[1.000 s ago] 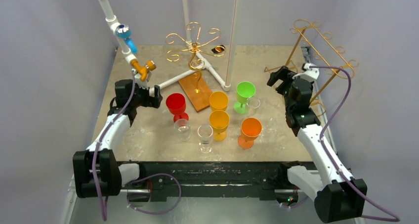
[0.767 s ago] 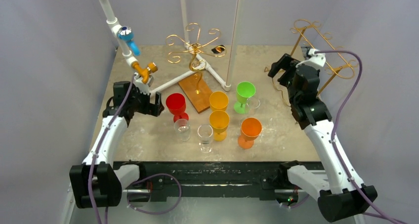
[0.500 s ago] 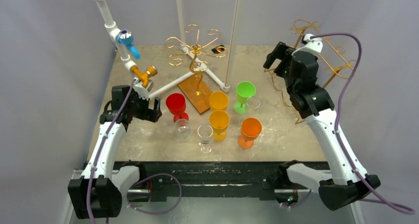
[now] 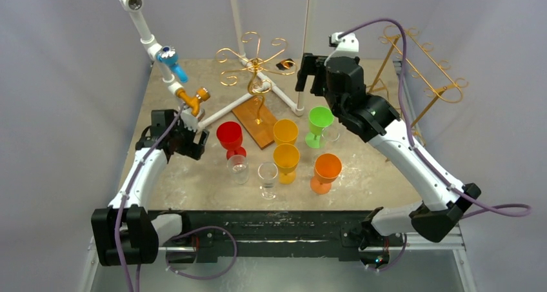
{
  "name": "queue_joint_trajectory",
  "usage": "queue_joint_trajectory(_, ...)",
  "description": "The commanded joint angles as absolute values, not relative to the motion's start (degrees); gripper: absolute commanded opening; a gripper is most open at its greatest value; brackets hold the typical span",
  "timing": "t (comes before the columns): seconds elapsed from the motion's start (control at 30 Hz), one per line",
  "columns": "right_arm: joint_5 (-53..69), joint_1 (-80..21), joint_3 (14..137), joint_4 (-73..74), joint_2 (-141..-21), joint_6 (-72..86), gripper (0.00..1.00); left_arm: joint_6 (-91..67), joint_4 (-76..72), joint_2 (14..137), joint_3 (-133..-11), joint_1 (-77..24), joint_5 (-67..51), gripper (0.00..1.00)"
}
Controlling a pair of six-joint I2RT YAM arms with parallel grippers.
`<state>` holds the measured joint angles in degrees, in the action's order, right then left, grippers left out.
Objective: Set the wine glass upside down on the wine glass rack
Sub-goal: Move the distractor to the center of the board.
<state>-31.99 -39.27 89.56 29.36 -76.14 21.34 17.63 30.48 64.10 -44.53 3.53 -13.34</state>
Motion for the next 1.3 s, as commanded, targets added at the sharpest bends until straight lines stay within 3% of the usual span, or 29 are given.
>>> queue_joint_trajectory(0.0,-33.0,-39.9,98.8,27.7,-78.7,16.3,0.99,31.2,30.0,65.2,-44.8,3.3,-7.5,0.87)
queue_joint_trajectory(0.17,-36.2,-39.9,103.5,26.7,-83.4,11.8,0.98,38.8,30.0,61.4,-40.7,3.3,-5.6,0.85)
queue_joint_trajectory(0.43,-34.9,-39.9,100.9,25.2,-81.6,12.6,0.89,49.6,45.5,55.0,-41.9,3.6,-11.2,0.54)
queue_joint_trajectory(0.63,-34.5,-39.9,99.7,27.0,-80.7,13.2,0.91,51.3,57.9,51.9,-46.9,3.5,-17.7,0.45)
queue_joint_trajectory(0.9,-33.3,-40.0,97.4,27.4,-79.2,13.8,0.89,49.6,69.3,52.5,-64.8,3.6,-29.8,0.00)
queue_joint_trajectory(1.13,-32.4,-39.9,95.9,27.6,-77.7,14.2,0.87,41.8,72.2,54.8,-83.7,3.5,-40.1,0.00)
queue_joint_trajectory(1.27,-31.9,-39.9,95.5,27.7,-77.0,14.2,0.87,31.4,63.1,53.6,-86.4,3.6,-36.0,0.00)
